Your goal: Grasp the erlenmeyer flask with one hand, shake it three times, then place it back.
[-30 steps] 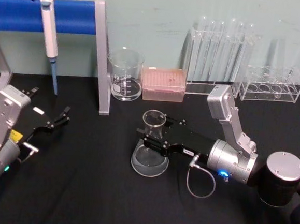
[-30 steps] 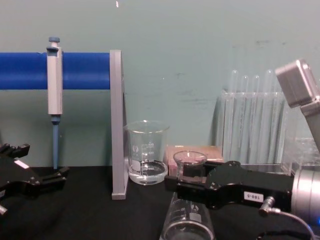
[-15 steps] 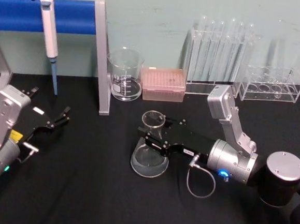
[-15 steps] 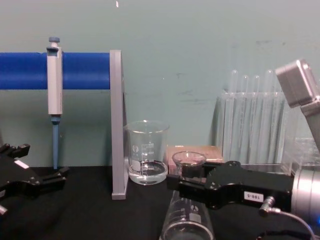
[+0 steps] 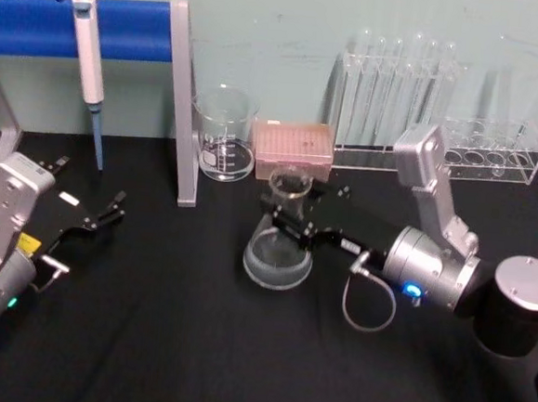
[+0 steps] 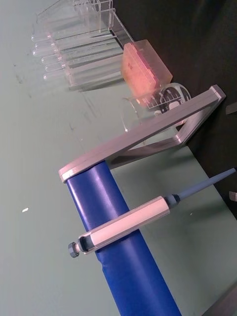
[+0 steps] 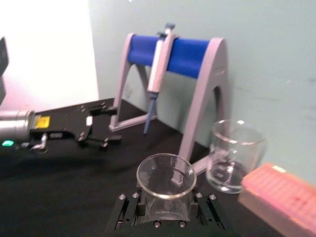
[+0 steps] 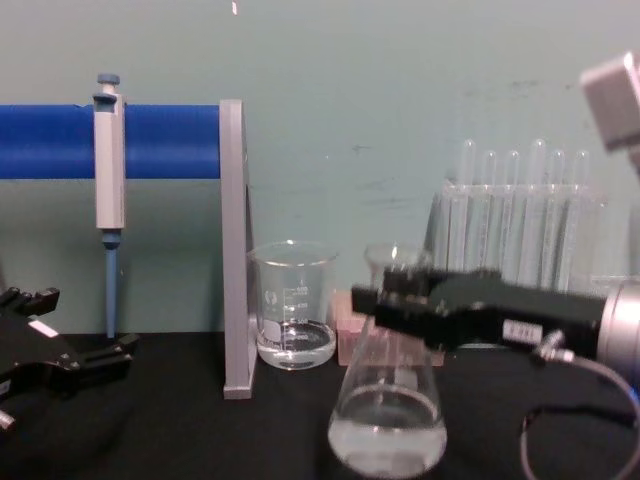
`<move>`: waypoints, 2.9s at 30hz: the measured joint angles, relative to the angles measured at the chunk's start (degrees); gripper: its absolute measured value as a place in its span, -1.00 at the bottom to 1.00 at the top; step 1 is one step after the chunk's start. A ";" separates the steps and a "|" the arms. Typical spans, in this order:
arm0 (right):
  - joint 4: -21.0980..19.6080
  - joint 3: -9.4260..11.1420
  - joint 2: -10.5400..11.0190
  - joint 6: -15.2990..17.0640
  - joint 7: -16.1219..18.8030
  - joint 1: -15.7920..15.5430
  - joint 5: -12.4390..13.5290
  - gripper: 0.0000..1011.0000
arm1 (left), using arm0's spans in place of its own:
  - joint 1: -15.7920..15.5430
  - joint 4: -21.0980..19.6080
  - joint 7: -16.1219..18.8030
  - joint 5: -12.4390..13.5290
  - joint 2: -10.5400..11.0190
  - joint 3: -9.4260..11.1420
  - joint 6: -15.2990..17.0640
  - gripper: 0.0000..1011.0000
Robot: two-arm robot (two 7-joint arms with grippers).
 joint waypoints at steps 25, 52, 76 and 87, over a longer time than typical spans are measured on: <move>-16.21 5.73 3.85 7.72 -7.64 -2.58 2.02 -0.10 | 0.00 0.00 0.00 0.00 0.00 0.00 0.00 0.98; -18.14 6.37 4.66 9.28 -8.85 -3.51 3.68 -0.10 | 0.00 0.00 0.00 0.00 0.00 0.00 0.00 0.98; -17.76 5.56 4.85 9.39 -8.80 -3.39 3.85 -0.10 | 0.00 0.00 0.00 0.00 0.00 0.00 0.00 0.98; -17.43 5.40 4.79 9.26 -8.63 -3.11 4.03 -0.10 | 0.00 0.00 0.00 0.01 0.00 0.00 0.00 0.98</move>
